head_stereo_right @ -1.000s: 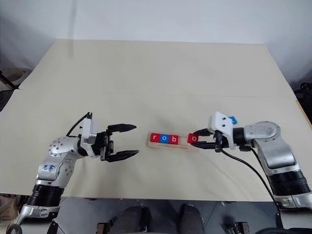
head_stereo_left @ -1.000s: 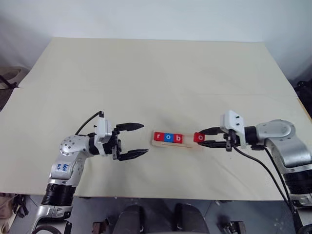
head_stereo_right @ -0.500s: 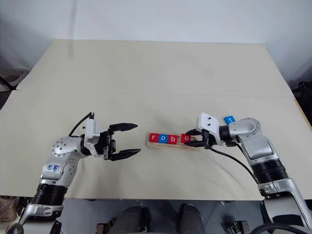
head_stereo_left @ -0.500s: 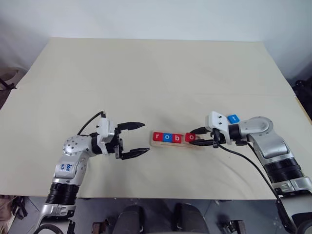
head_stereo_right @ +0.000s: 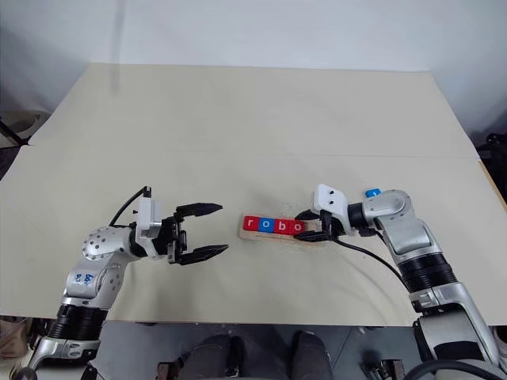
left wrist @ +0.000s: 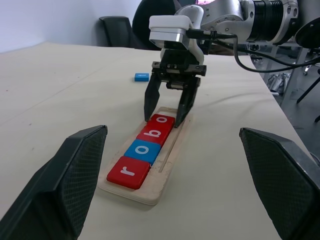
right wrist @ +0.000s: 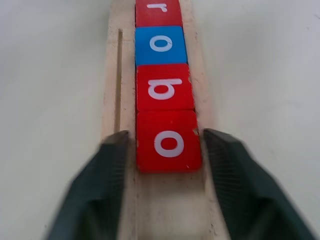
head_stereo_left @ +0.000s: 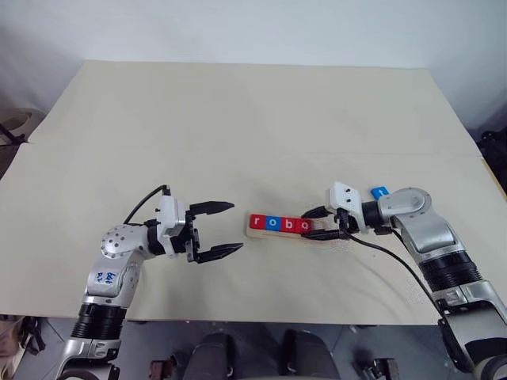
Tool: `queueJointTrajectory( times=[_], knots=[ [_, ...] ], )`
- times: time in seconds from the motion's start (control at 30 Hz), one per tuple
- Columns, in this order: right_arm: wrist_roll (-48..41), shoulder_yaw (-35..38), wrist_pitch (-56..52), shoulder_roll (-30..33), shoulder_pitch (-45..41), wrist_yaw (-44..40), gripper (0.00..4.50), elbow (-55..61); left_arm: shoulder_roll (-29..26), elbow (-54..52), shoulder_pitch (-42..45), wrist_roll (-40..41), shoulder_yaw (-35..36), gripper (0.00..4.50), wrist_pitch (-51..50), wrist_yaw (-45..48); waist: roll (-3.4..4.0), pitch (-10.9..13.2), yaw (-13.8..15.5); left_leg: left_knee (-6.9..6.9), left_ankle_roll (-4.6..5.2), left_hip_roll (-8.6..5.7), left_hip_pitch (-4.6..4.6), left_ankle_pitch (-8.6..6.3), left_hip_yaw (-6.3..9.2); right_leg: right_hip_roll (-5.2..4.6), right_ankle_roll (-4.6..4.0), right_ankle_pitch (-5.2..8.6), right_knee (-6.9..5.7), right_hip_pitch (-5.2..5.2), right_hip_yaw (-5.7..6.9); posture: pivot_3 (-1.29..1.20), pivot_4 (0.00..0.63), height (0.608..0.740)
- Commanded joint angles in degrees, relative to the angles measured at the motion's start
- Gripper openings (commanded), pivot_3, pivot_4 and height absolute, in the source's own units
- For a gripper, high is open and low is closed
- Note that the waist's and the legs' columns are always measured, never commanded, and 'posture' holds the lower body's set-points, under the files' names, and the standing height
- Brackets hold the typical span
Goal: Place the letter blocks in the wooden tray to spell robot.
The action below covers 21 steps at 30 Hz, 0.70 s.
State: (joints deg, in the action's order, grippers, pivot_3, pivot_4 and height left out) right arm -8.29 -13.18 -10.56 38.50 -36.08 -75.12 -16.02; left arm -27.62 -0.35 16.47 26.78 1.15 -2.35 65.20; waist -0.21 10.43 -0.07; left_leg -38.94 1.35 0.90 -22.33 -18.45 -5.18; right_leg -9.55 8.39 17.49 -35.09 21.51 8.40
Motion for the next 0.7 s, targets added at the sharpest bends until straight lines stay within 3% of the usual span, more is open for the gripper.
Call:
queueJointTrajectory(
  times=[0.03, 0.1, 0.33, 0.53, 0.7],
  knots=[
    [0.0, 1.3, 0.9, 1.1, -0.9, -0.4, 3.82, 1.1, -0.1, -2.5, -0.2, 0.6, 0.6, 4.5, 0.7, -0.3, 0.0, 0.0, 0.0, 0.0, 0.0, 0.0, 0.0, 0.0, 0.0, 0.0, 0.0, 0.0, 0.0, 0.0, 0.0, 0.0, 0.15, 0.74],
    [-0.6, 2.3, 0.7, 1.9, -0.7, -0.6, 4.47, 2.0, 0.0, -2.3, -0.1, 0.6, 0.5, 4.5, 0.8, -0.3, 0.0, 0.0, 0.0, 0.0, 0.0, 0.0, 0.0, 0.0, 0.0, 0.0, 0.0, 0.0, 0.0, 0.0, 0.0, 0.0, 0.15, 0.74],
    [-5.2, 9.4, -4.0, 7.0, 4.9, 0.8, 4.47, 9.7, 0.6, -1.5, 0.5, 0.7, 0.3, 4.5, 1.0, -0.2, 0.0, 0.0, 0.4, 0.0, 0.0, 0.0, -0.01, 0.0, 0.01, 0.0, 0.0, 0.0, 0.01, 0.0, 0.02, 0.0, 0.15, 0.74],
    [-10.2, 23.8, -5.1, 9.4, 18.3, 8.0, 4.47, 15.5, 0.9, 0.3, 0.9, 1.3, 0.5, 4.5, 0.9, 0.8, 0.0, 0.0, 1.4, -0.04, 0.0, -0.03, -0.03, -0.01, -0.08, -0.02, 0.0, 0.0, 0.01, -0.03, 0.05, 0.0, 0.15, 0.74],
    [-14.6, 42.6, -6.9, 3.4, 37.9, 19.6, 4.47, 25.6, 2.0, 4.5, 3.3, 2.1, 1.2, 4.5, -1.0, 0.5, 0.0, 0.0, 2.3, -0.03, 0.0, -0.05, -0.06, -0.01, -0.08, -0.02, 0.0, 0.0, 0.04, -0.07, 0.14, 0.0, 0.15, 0.74]
  ],
)
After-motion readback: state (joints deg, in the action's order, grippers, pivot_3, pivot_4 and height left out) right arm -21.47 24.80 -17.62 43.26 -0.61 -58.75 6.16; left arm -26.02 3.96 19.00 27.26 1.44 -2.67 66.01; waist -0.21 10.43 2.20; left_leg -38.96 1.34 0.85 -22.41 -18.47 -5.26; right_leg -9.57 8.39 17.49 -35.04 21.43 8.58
